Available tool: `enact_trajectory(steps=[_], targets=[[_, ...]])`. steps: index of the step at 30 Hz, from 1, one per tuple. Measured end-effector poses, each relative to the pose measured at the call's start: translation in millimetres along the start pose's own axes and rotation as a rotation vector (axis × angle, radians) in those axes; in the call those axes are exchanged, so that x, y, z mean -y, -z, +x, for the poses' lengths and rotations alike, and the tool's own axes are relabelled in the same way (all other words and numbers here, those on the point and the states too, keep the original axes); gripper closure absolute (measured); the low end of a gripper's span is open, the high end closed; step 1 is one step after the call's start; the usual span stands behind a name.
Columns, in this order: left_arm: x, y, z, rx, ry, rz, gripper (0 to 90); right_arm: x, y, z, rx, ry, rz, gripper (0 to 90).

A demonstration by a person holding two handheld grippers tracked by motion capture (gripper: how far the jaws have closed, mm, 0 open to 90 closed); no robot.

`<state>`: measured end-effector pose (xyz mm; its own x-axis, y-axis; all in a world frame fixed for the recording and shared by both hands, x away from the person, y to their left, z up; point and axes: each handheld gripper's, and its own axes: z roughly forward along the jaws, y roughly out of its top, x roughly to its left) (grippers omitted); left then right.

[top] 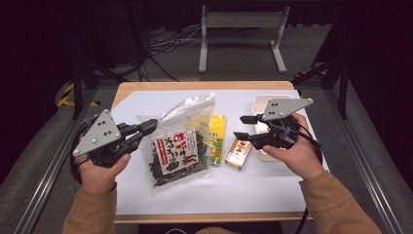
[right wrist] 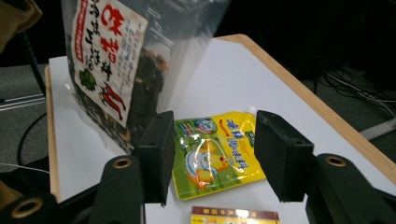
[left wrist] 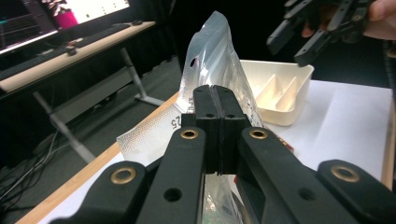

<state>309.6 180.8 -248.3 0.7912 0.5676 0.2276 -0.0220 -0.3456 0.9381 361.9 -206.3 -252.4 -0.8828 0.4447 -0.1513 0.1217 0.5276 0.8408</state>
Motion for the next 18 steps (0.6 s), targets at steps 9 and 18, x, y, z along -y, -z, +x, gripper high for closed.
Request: enact_trajectory(steps=[9, 18], targets=[[-0.8, -15.7, -9.2, 0.055, -0.034, -0.01, 90.0, -19.8, -23.6, -4.3, -0.087, -0.008, 0.043, 37.6], [-2.9, -22.0, -17.4, 0.081, -0.057, -0.023, 90.0, -31.5, -49.1, -2.0, -0.141, 0.001, 0.073, 36.5]])
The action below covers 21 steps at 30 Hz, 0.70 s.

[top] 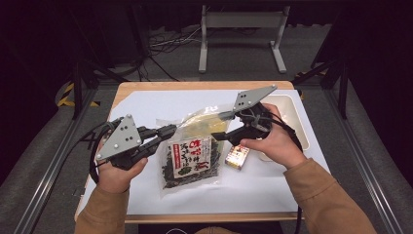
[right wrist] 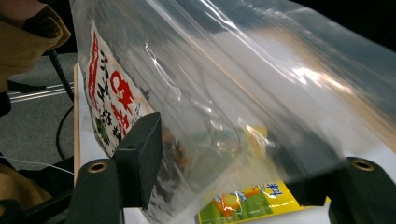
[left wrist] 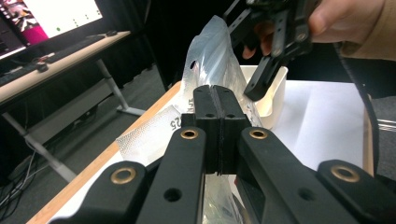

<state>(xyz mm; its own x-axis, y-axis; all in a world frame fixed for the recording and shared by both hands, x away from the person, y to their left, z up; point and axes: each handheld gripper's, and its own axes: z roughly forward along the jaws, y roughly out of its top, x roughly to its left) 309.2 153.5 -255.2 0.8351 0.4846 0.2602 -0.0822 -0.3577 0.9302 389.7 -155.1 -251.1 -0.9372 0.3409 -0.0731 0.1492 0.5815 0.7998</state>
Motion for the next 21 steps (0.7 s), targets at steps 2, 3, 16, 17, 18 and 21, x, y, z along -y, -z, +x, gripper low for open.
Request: enact_trajectory(steps=[2, 3, 16, 17, 18, 21], targets=[[0.1, -0.7, -0.8, 0.001, -0.006, -0.001, 90.0, -0.1, -4.6, -0.6, -0.02, -0.006, 0.01, 38.3], [0.1, -0.7, -0.8, 0.001, -0.006, -0.001, 90.0, -0.1, -4.6, -0.6, -0.02, -0.006, 0.01, 38.3], [0.9, 1.6, -1.2, -0.001, 0.002, -0.012, 90.0, 3.3, -8.6, -2.6, -0.149, -0.027, 0.075, 78.3], [0.7, 2.2, -0.8, -0.001, 0.0, -0.012, 90.0, 2.6, -7.8, -1.7, -0.144, -0.024, 0.079, 79.4], [0.8, 2.3, -1.0, -0.002, 0.004, -0.015, 90.0, 1.8, -7.1, -1.0, -0.138, -0.016, 0.079, 80.3], [0.8, 3.4, 0.3, -0.006, 0.003, -0.023, 89.9, 0.6, -5.6, 0.4, -0.135, -0.009, 0.08, 81.7]])
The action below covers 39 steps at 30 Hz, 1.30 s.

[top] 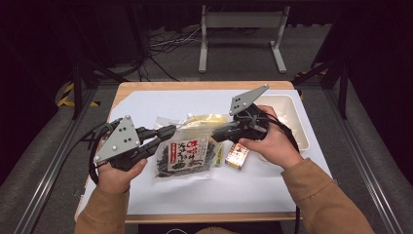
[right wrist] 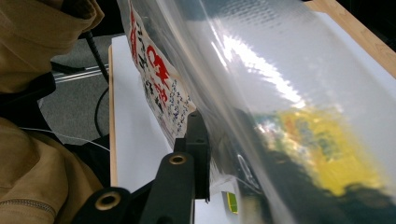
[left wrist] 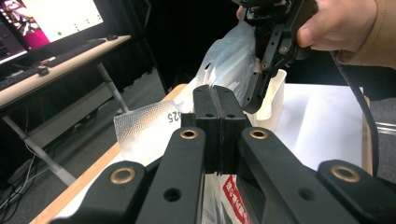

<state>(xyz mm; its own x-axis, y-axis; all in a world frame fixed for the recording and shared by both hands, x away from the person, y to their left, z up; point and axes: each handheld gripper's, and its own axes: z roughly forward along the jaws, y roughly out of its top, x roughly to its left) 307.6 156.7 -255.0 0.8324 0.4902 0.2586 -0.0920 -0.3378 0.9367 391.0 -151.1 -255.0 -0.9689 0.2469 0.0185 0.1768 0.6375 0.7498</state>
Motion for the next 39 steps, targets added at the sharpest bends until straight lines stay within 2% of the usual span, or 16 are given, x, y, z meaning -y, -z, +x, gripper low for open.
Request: enact_trajectory(steps=[4, 11, 13, 15, 18, 22, 24, 26, 32, 39], targets=[[0.9, 2.2, 2.6, 0.003, 0.015, -0.013, 89.3, -3.4, 2.8, 4.2, 0.013, 0.024, 0.004, 83.2], [1.1, 6.7, 3.6, 0.01, 0.027, -0.034, 86.1, -9.7, 11.3, 9.2, 0.035, 0.035, 0.006, 84.1], [1.3, 10.3, 5.4, 0.01, 0.048, -0.048, 86.1, -11.2, 13.5, 10.2, 0.05, 0.038, 0.024, 84.4], [2.6, 11.7, 7.6, -0.006, 0.061, -0.045, 78.8, -11.2, 16.9, 10.0, 0.061, 0.037, 0.031, 84.7], [5.5, 13.1, 11.3, -0.001, 0.08, -0.055, 74.3, -10.7, 23.7, 8.9, 0.071, 0.028, 0.029, 84.7], [9.2, 14.8, 16.2, -0.015, 0.102, -0.068, 65.4, -9.9, 34.3, 6.7, 0.101, 0.019, 0.039, 84.6], [11.6, 13.9, 17.9, -0.033, 0.114, -0.061, 59.3, -9.8, 41.2, 4.9, 0.118, 0.01, 0.043, 84.7], [14.1, 13.3, 19.9, -0.034, 0.109, -0.05, 58.1, -9.9, 47.8, 3.6, 0.131, 0.005, 0.037, 84.6], [23.9, 10.0, 27.7, -0.051, 0.141, -0.037, 51.2, -10.7, 71.1, -1.7, 0.183, -0.028, 0.019, 84.6], [33.9, 2.0, 33.4, -0.062, 0.166, 0.029, 50.2, -11.4, 87.3, -7.0, 0.24, -0.065, 0.022, 84.5]])
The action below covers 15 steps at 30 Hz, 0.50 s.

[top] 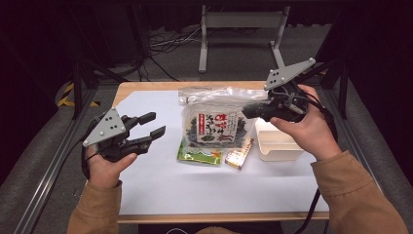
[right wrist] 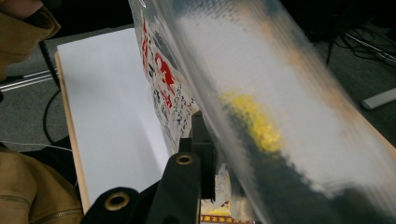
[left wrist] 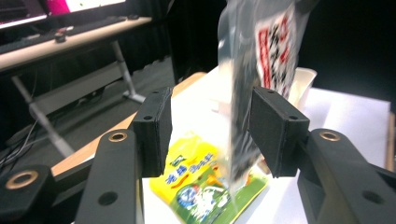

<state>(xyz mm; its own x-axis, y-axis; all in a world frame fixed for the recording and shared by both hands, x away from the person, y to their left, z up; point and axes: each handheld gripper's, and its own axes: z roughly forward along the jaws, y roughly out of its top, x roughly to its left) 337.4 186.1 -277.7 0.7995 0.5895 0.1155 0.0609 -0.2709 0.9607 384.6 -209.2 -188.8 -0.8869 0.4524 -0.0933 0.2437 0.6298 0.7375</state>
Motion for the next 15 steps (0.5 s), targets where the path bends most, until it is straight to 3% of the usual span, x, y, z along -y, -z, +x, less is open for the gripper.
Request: enact_trajectory(steps=[15], targets=[[18.8, -15.5, 14.1, -0.015, 0.045, 0.072, 42.9, 0.6, 18.3, -23.2, 0.079, -0.07, 0.008, 84.4]])
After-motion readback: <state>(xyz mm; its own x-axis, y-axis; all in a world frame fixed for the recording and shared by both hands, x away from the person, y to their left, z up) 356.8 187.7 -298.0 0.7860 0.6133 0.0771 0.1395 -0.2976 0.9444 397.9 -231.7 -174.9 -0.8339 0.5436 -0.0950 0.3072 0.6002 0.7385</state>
